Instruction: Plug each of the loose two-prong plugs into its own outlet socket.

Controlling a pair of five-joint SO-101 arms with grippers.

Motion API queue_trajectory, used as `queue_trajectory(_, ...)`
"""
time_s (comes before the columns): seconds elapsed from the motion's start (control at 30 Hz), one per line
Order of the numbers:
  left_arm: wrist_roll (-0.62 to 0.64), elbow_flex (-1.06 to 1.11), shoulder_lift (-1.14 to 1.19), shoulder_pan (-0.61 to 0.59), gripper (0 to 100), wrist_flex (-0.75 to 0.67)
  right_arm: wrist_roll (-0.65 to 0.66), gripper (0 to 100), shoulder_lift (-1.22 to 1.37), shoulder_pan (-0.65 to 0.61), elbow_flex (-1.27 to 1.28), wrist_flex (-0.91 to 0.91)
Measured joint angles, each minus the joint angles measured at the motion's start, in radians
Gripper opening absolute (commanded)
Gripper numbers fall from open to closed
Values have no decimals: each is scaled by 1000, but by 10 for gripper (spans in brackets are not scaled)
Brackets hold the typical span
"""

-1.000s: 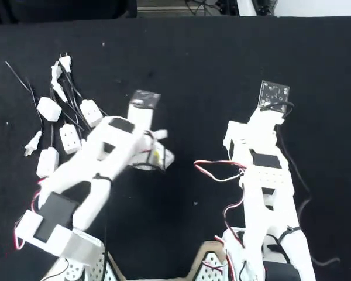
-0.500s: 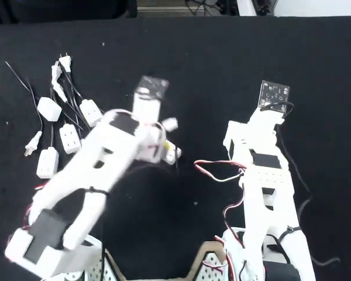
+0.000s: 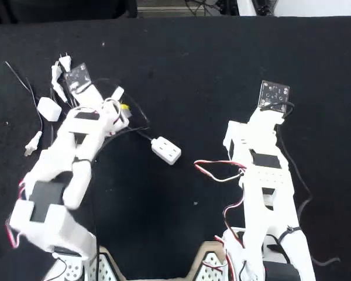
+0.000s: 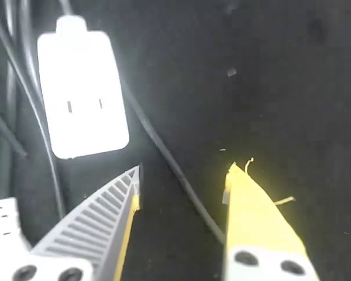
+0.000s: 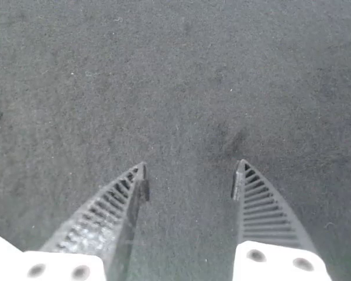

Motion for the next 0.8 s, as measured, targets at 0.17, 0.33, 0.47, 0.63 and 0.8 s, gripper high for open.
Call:
queue_trajectory(0.17,44,-51,114,5,236,-15,0,230,0,0,0,0)
queue_trajectory(0.33,103,-95,126,5,236,87,0,230,0,0,0,0)
queue_trajectory(0.47,152,-129,126,5,235,247,0,230,0,0,0,0)
queue_trajectory(0.63,144,-181,126,3,233,471,0,230,0,0,0,0)
queue_trajectory(0.8,26,-265,127,-15,232,727,0,230,0,0,0,0)
